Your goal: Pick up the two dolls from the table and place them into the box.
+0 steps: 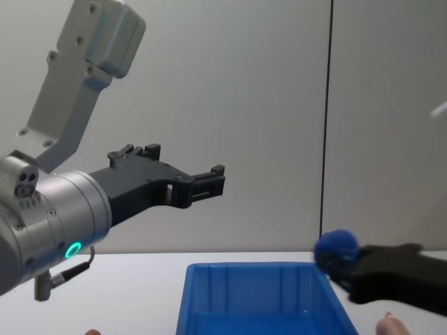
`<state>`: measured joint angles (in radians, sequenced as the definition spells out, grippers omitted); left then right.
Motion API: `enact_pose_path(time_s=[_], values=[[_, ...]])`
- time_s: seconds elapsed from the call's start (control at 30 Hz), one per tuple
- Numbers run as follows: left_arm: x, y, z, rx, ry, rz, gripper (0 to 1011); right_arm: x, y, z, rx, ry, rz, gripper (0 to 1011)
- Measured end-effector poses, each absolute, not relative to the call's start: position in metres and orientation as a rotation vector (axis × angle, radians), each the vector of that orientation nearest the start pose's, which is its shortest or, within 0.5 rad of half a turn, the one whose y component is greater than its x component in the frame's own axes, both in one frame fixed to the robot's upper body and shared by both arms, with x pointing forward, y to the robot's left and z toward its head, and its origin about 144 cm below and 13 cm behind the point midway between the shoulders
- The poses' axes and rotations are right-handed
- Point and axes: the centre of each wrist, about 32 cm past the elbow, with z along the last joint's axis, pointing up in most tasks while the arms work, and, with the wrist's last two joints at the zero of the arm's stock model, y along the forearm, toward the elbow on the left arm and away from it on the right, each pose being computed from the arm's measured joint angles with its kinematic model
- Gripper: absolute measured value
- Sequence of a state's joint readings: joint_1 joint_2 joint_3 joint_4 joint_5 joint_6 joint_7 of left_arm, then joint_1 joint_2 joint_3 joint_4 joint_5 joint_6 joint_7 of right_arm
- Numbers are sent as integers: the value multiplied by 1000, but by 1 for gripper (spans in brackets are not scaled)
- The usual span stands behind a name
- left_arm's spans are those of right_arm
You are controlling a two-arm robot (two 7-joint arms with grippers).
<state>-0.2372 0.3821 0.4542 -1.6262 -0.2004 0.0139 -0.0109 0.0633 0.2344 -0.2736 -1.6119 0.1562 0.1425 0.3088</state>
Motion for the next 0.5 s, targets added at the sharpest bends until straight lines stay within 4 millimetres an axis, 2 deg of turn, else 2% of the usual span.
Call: enact_pose_path(time_s=[0.17,0.5], values=[[492,198,1204,61,-268,1124,1000,467,-193,1160,-157,35,-911,182],[492,198,1204,61,-268,1124,1000,469,-175,1154,-194,69,-832,480]])
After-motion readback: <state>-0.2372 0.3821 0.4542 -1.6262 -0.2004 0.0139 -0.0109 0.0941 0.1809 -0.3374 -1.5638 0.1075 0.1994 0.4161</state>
